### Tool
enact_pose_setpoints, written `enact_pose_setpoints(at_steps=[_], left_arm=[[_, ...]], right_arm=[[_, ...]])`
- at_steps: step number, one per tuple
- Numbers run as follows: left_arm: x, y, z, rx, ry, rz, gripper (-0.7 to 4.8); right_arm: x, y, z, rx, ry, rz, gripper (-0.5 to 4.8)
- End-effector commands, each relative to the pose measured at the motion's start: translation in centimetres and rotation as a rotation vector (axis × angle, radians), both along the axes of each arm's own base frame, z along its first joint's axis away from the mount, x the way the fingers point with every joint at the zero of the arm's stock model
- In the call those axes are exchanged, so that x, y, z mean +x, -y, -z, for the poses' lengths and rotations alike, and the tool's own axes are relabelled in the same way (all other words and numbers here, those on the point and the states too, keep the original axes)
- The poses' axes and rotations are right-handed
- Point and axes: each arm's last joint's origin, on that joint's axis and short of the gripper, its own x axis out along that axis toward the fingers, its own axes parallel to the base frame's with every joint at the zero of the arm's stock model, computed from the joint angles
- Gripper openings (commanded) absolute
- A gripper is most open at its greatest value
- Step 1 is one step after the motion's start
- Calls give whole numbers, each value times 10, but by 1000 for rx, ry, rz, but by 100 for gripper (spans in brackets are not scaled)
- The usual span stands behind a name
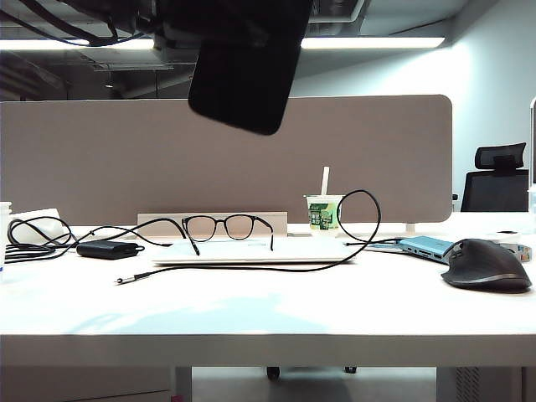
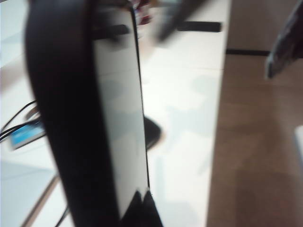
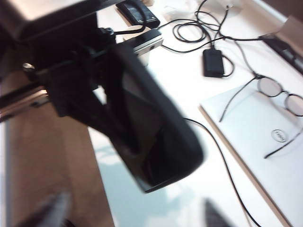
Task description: Pick up the black phone, pick up the charger plug, insert the charger plug into the phone's charging port, and finally place the connected phone back on the desk.
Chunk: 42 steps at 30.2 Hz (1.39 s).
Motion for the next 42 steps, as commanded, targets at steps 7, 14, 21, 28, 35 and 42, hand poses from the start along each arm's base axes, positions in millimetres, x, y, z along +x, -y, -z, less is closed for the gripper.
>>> enact_pose_setpoints(at_steps=[7,14,21,28,35,42], left_arm=[[-6,1,-7,-73,15,191,-6],[-10,4,-8,-92,5,273,-6],[-16,13,-8,-93,2,312,-6],[-17,14,-8,-91,3,310,-5],[-17,14,-8,-92,3,311,-6],[-17,14,-8,-92,-1,310,11]], right_arm=[[-1,-1,-8,41,77,-71,346],[7,-8,-9,120,86,-177,345],[15,-16,0,170,12,-288,330],[16,-17,2,176,-24,-292,263],[15,-16,6,162,-67,-292,68],[15,-16,6,166,-65,-300,-4]])
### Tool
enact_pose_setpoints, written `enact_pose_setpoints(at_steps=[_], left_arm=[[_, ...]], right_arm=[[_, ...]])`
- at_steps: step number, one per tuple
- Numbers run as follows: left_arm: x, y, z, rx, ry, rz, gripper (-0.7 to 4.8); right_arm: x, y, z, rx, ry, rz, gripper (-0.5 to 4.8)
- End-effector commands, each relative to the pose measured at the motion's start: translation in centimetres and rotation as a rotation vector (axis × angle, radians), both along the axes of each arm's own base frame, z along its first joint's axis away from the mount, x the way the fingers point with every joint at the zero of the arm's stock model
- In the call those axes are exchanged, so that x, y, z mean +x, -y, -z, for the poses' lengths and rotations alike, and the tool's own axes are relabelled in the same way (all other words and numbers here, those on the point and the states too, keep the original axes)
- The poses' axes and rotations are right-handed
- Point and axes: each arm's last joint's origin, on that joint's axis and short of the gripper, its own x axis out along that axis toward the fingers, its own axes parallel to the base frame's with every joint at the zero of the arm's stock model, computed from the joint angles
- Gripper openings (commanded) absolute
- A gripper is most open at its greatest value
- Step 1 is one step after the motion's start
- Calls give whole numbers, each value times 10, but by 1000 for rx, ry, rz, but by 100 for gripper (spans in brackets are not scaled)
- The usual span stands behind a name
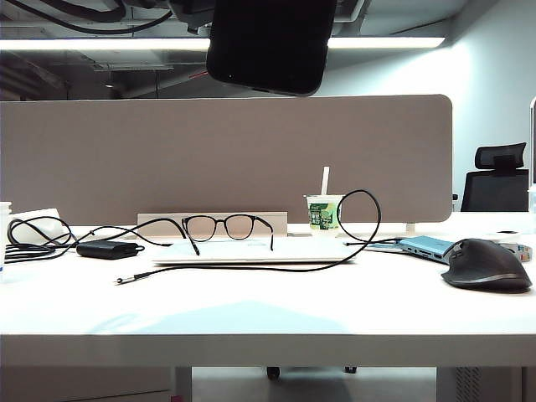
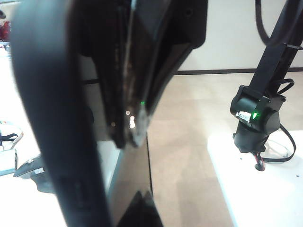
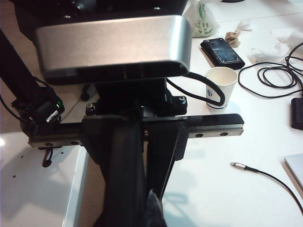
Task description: Pick up the black phone, pick up the charger plug, insert the charger plug into the phone's charging port, and finally place the connected phone back on the desk.
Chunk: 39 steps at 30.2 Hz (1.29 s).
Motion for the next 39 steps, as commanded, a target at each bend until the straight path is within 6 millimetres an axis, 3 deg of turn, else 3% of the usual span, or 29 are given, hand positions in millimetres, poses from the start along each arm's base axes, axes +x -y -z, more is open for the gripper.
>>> enact_pose_setpoints(at_steps=[1,8,11,16,26,39], left_arm=[[-1,1,-6,-25,41,10,44],[0,1,-7,-21,15,-25,405],[2,1,-10,-39,-7,-58,479],[4,2,-26,-138,24,-82,479],[3,-1,-59,-386,67,-161,479],[-10,-12,-92,-710,45,-169,479]], right_arm=[[0,0,-3,7,4,13,-4],[-11,8,-20,71,89,-7,-4],[-19,13,-31,100,143,17,-4],[-26,26,-53,194,239,72,-4],[-34,31,-95,459,415,93,-4],[-46,37,-125,706,478,55,-4]])
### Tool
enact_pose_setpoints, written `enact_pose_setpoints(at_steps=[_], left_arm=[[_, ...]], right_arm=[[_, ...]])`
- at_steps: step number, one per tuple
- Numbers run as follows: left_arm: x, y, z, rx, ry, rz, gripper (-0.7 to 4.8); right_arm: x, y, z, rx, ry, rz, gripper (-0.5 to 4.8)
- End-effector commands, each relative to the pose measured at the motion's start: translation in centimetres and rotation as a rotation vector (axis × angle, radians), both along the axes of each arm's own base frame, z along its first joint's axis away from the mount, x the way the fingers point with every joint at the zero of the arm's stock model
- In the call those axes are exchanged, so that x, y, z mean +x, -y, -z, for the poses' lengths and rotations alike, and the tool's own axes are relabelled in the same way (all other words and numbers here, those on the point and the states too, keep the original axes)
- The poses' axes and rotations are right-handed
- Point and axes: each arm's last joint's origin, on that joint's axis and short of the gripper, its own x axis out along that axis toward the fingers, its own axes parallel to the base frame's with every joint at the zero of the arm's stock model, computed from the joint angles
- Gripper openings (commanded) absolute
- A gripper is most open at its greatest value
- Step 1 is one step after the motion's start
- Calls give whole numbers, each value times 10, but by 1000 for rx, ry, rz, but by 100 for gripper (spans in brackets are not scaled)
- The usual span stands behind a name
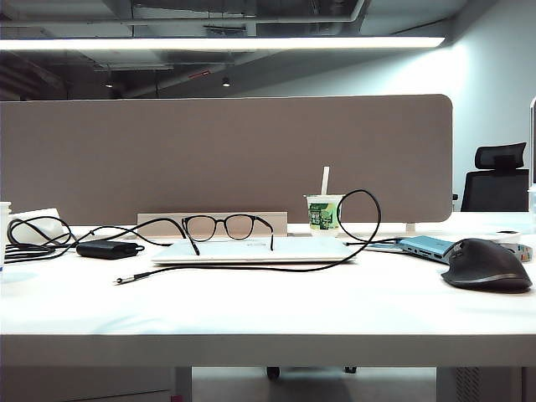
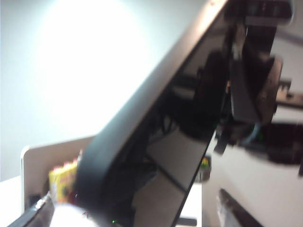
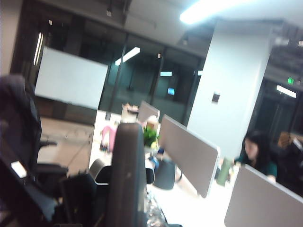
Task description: Pick up the black phone, pick up the charger plug, insert the charger plug into the phone's charging port, and finally place the connected phone back on the desk.
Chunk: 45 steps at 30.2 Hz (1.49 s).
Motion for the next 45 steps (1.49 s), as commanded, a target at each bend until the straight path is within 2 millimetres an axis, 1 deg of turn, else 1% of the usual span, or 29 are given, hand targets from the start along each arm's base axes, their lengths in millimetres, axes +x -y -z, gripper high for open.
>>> enact_pose_setpoints(at_steps=[1,5,10,19,25,26,27,29,30,31,32,35,36,37,39,40,45], left_arm=[[-6,-4,-9,-76,-4,48,479],[-10,-6,-13,-120,-23,97,479],[-12,-7,-15,-148,-77,155,479],[-12,-7,-15,-145,-84,160,479],[-12,-7,-15,-141,-117,190,479],[-12,-7,-15,-141,-118,190,443],[-12,-7,-15,-141,-117,191,372],[-12,-7,-15,-143,-115,190,258],[-13,-7,-15,-145,-111,191,222],[-13,-7,-15,-145,-111,191,198],[-13,-8,-15,-145,-110,190,180],[-13,-7,-15,-145,-111,190,175],[-13,-7,-15,-145,-110,190,154],[-13,-7,-15,-146,-109,188,113],[-13,-8,-15,-147,-109,186,15],[-13,-8,-15,-147,-109,186,-7],[-12,-8,-15,-149,-95,175,-6]], right_arm=[[-5,2,-10,75,32,-19,-4],[0,0,-9,90,-16,-49,-4],[9,-5,-4,73,-36,-61,-4],[15,-8,-3,104,-46,-98,-4],[20,-11,0,96,-129,-132,-4],[21,-11,1,94,-132,-133,-4],[22,-11,1,93,-133,-134,-4],[22,-11,1,93,-133,-134,-4],[22,-11,1,92,-134,-134,-4],[22,-11,1,92,-134,-133,-4],[22,-11,1,91,-137,-134,-4],[22,-12,1,90,-137,-133,-4],[22,-12,1,90,-137,-133,-4],[22,-12,2,90,-137,-134,-4],[22,-12,2,84,-135,-140,-4],[22,-12,2,79,-134,-145,-4],[22,-12,2,78,-133,-146,-4]])
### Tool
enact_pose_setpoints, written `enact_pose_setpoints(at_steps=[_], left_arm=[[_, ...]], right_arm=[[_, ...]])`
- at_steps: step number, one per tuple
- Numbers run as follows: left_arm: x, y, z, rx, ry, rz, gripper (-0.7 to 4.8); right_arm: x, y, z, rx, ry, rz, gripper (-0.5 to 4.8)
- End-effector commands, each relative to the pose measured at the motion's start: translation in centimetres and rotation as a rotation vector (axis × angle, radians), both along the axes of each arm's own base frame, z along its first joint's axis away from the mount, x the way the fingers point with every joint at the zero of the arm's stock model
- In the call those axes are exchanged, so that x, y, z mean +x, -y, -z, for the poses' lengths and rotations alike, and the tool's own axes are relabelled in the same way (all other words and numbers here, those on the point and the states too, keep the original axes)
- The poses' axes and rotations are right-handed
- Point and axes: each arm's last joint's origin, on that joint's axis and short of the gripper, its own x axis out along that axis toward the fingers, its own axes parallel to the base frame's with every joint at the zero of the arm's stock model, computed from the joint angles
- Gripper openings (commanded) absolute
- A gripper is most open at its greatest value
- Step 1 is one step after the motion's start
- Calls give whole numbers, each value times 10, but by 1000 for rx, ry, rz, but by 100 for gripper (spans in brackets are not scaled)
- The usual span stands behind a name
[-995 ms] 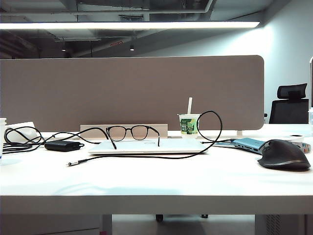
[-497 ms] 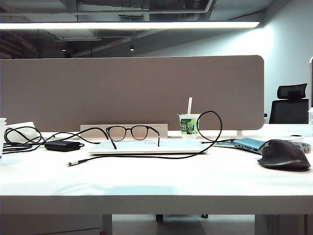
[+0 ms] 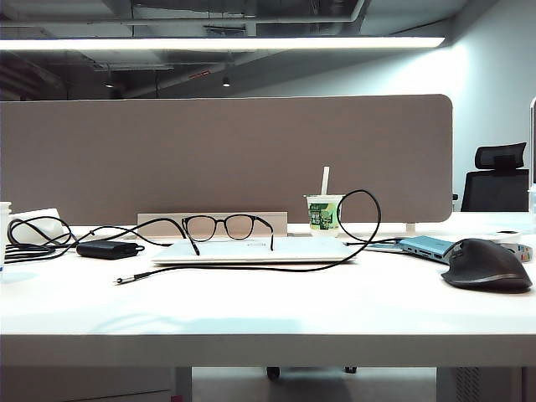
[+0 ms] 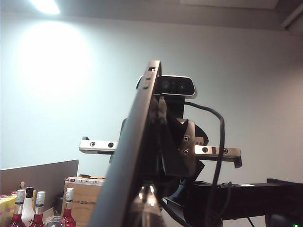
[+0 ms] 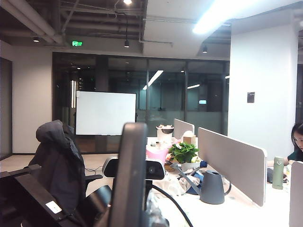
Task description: Pick up the black phone, pick up the charger plug, insert the charger plug into the phone's charging port, and finally place the connected phone back on the desk.
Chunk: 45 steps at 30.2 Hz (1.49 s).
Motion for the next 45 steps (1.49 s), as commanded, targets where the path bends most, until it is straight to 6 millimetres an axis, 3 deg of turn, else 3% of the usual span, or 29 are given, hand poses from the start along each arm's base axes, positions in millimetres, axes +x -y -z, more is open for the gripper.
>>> enact_pose_setpoints(at_steps=[1,3,4,6,7,8,21,26,34,45], left_arm=[[0,0,-1,-16,-20,-16,-6],[0,0,-1,-17,-18,-17,-6],[0,0,-1,-17,-17,-18,-6],[0,0,-1,-17,-16,-19,-6],[0,0,-1,-15,-13,-21,-6],[1,0,-1,-12,-6,-25,-6],[20,9,28,287,11,-120,-6],[26,13,47,438,-1,-167,-6],[30,15,72,636,-20,-242,-6],[28,13,92,816,16,-281,-6]], right_arm=[[-4,2,-5,16,78,14,-4],[-4,2,-5,16,80,14,34],[-4,2,-5,17,80,14,100],[-4,2,-5,18,78,18,318],[-3,3,-5,18,78,24,364],[-2,5,-5,18,78,34,373],[11,58,-1,-113,63,223,368],[16,58,12,-209,47,275,368],[24,55,49,-432,-41,306,368],[18,43,92,-787,-18,369,368]])
